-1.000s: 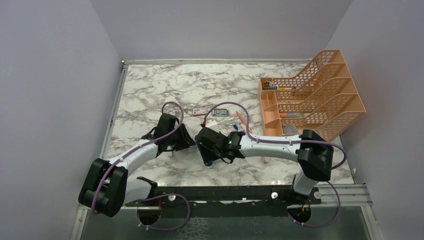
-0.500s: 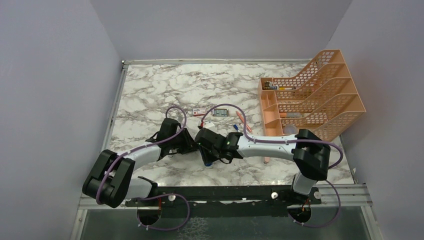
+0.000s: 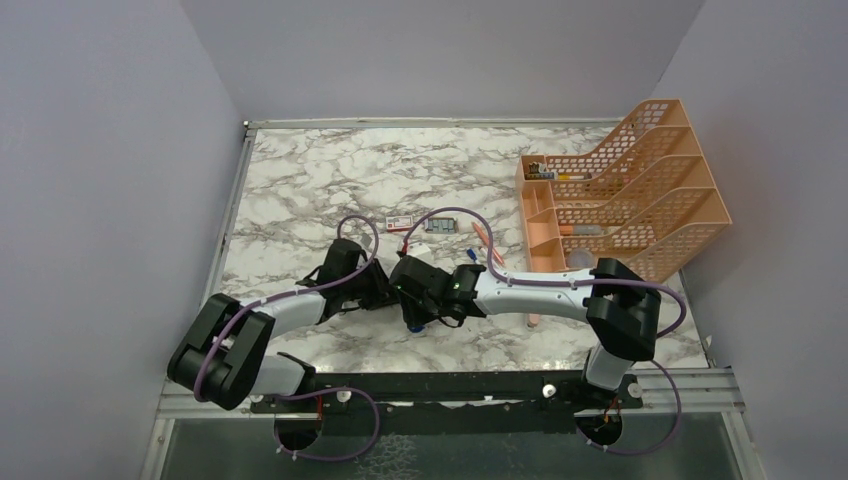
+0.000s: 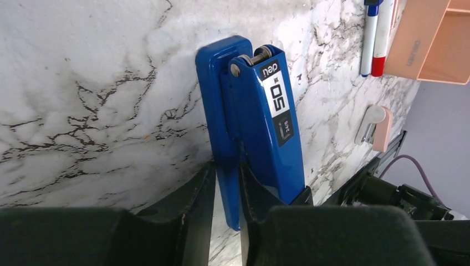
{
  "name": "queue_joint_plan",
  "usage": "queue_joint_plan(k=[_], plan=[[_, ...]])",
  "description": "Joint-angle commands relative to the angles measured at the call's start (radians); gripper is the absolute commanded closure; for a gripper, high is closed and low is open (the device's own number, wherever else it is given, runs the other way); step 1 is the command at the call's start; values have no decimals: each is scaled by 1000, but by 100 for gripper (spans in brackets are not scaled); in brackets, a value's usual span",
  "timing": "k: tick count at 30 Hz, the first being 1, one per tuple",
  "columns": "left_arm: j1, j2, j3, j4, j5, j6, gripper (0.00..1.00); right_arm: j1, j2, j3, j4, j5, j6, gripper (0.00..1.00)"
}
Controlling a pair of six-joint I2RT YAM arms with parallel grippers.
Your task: Load the staples into the stapler
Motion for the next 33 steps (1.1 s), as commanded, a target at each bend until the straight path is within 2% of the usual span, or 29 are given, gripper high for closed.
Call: queue_joint_plan(k=[1,4,9,13,17,33], plan=[[-17,32,-30,-45,-45,-6,79,-1,10,-10,3,41,22,53],[-21,48,-25,-64,-71,-7,85,-1,22,2,-8,38,22,59],[-32,55,-7,-119,-132,-1,87,-1,9,41,-32,54,22,68],[-35,63,2,-152,-173,9,88,-2,5,146,-106,97,5,69],[-38,75,5,-180,-197,12,88,-15,15,233,-154,73,-6,70],[-39,83,-2,-158,-220,-13,89,-107,91,452,-149,103,-120,70]])
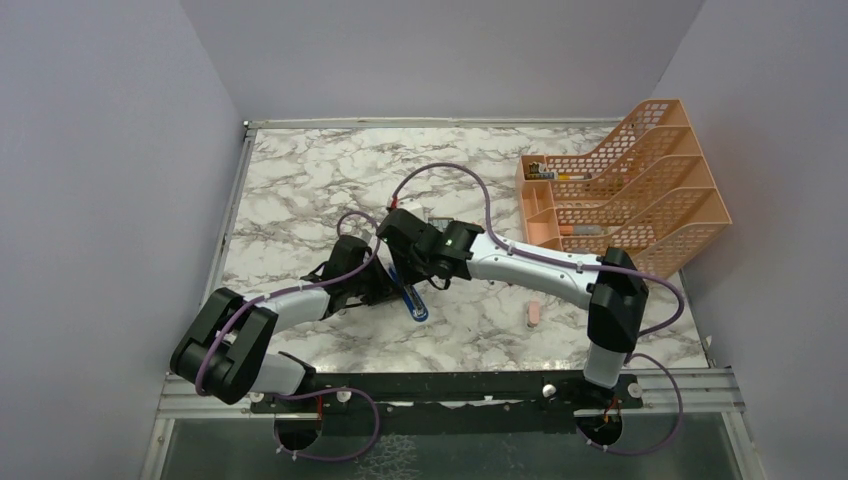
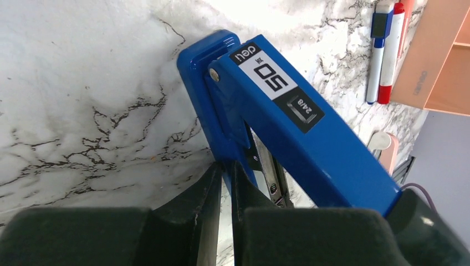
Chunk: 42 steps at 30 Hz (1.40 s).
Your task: Load the staples into the stapler
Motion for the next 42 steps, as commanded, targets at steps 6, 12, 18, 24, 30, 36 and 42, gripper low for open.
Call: queue_joint_plan(k=[6,12,18,24,30,36,42], plan=[[-1,66,-51,-62,-89,-14,89,-40,63,142,123,22,-54,70],[6,83,-64,-3,-63,-46,89,-64,86,153,146,3,-62,70],[23,78,-89,19,-68,-66,89,-84,145,248,121,-26,-79,70],[45,61,-104,49,-49,-74,89,-92,185,305,108,-46,-85,70],[57,58,-103,66,-36,-69,89,-105,231,354,107,-49,-101,70],[67,72,-114,80,-33,-79,89,-125,309,461,77,-53,-116,70],[75,78,-120,82,-40,-88,89,-135,393,563,44,-49,-133,69]])
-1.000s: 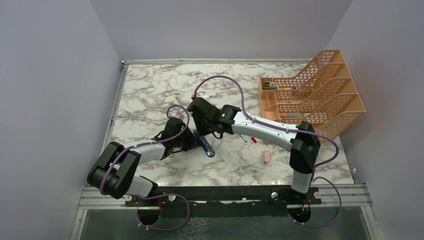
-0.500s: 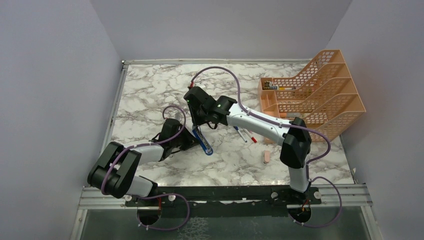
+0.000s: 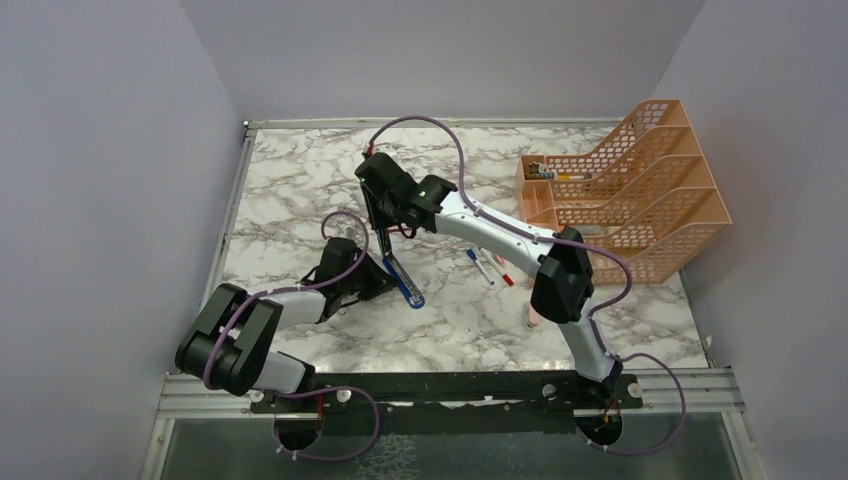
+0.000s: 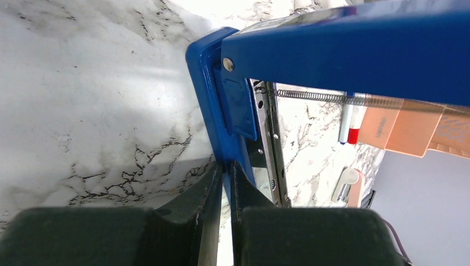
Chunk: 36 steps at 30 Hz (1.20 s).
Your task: Load the staples into the stapler
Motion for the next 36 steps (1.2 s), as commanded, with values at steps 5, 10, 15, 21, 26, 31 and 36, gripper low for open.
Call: queue_joint_plan(k=[5,10,15,21,26,31,36], plan=[[11,25,-59,-140,-31,10,89,-14,100,42,79,-21,6,66],[19,10,-65,-149,-41,8,89,-22,137,42,120,-29,-3,60],[28,-6,-66,-155,-39,10,88,-28,174,51,147,-38,-12,55],[39,-24,-45,-195,-38,32,85,-33,185,45,177,-40,-3,51],[47,-52,-35,-224,-42,38,81,-38,183,52,184,-40,-6,44],[50,-91,-15,-259,-41,50,74,-44,154,52,195,-57,-8,39],[54,-135,10,-309,-49,66,69,-48,83,22,218,-75,-11,34]])
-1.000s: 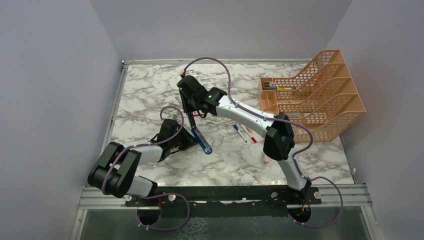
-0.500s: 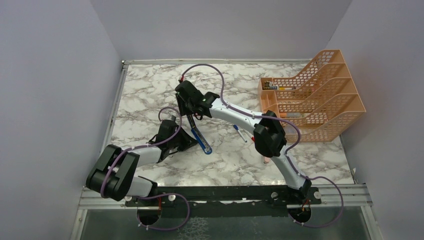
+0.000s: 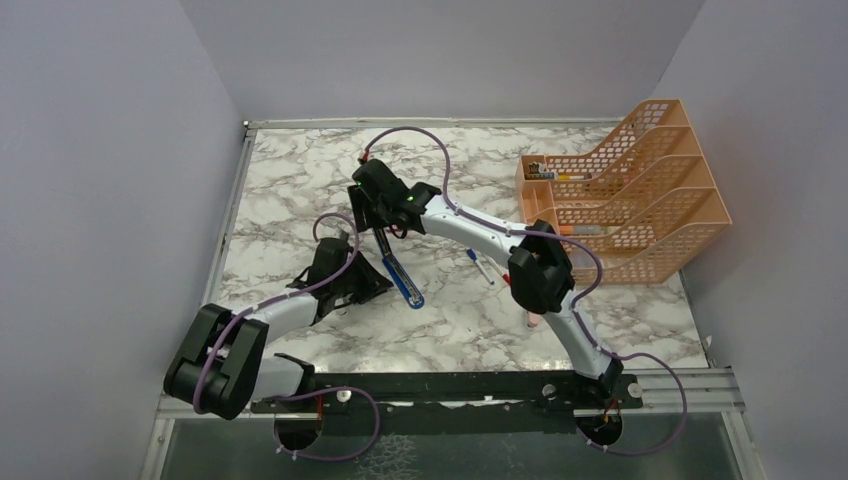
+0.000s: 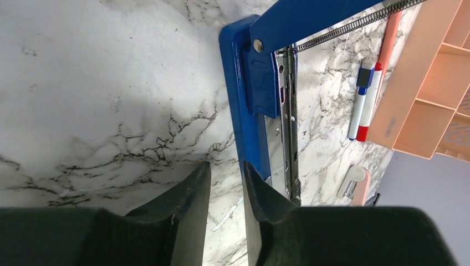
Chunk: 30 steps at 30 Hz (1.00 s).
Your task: Load the staples into the stapler
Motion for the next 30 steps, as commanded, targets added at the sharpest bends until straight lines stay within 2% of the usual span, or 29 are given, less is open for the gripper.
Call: queue_joint_plan(k=[1,8,12,16,18,20,22,26,30], plan=[[9,-37,14,-158,-54,52,69,-7,-109,-27,47,-36,-4,33],[15,-110,47,-224,-90,67,68,-21,-276,-138,103,-45,1,30],[17,-156,87,-248,-91,114,67,-24,-412,-272,133,-41,-18,31],[17,-168,146,-254,-98,172,60,-25,-559,-492,148,-57,-29,33],[17,-159,161,-234,-105,180,53,-27,-612,-586,145,-103,-32,33],[17,-140,171,-204,-108,177,46,-26,-638,-661,130,-149,-14,33],[17,-115,180,-186,-114,167,44,-26,-650,-729,130,-208,4,32],[17,-68,187,-117,-138,150,43,-25,-641,-838,177,-355,36,32],[17,-13,202,-69,-188,155,44,-25,-602,-878,216,-405,50,35]])
